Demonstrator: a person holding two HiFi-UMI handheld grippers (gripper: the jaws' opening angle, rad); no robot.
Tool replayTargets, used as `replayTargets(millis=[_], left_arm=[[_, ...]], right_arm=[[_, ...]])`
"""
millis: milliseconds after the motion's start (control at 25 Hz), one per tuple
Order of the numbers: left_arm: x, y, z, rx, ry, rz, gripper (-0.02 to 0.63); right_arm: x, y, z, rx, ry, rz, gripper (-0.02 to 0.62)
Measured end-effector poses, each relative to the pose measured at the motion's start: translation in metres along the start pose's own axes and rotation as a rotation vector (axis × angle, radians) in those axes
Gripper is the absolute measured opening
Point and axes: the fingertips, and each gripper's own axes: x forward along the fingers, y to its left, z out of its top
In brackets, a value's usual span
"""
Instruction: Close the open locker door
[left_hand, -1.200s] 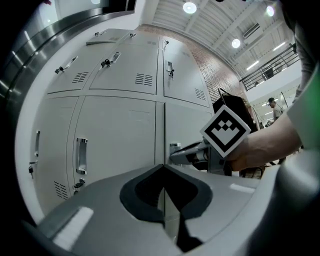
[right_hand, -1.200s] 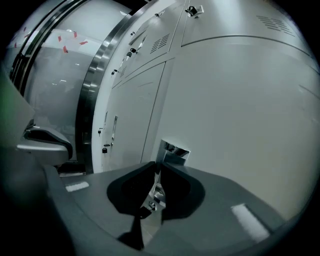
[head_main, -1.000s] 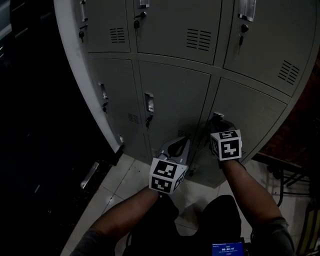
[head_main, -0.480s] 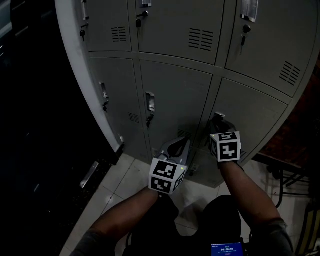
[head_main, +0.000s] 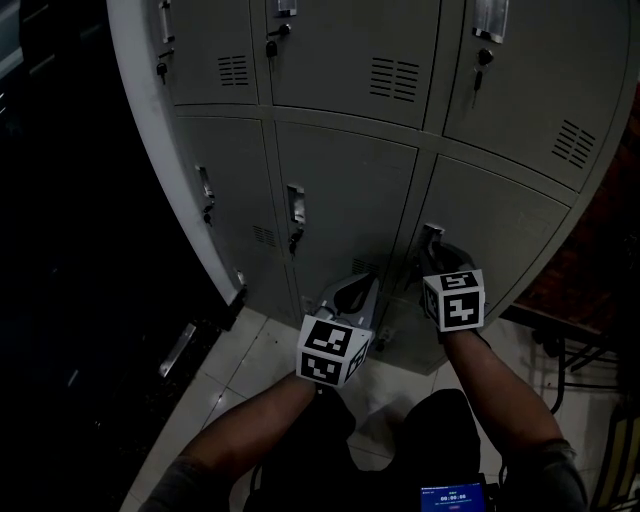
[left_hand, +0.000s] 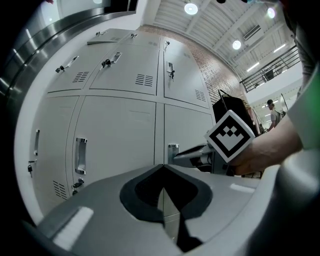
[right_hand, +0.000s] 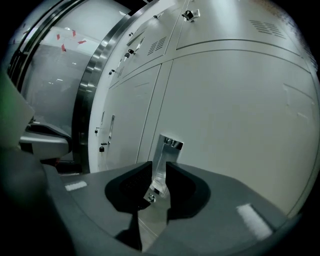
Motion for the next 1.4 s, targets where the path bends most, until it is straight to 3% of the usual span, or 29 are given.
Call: replayTargets(millis=[400,880,1080,1400], left_arm=[[0.000,-0.048,0.013,0.015,-0.007,-0.053,-0.003],[-0.005,-0.173,0.013,0.028,0.034,-0.247,-0.003],[-0.025,-0.216,0.014,0.034,0.033,-0.303,-0.003],[-0.073,-0.255,0.013,0.037,0.046,-0.357,-0.003]], right_arm=[[-0.082,-0.001,-0.014,-0.004,-0.058,0.066,0.074],[-0.220,-0.026,-0.048,0.061,-0.112,0.052,0.044],[-0.272,-0.023,-0.072,0.115,-0.119,0.062,0.018],[-0.330,0.002,-0.093,0.181,-0.110,0.144,0.006]])
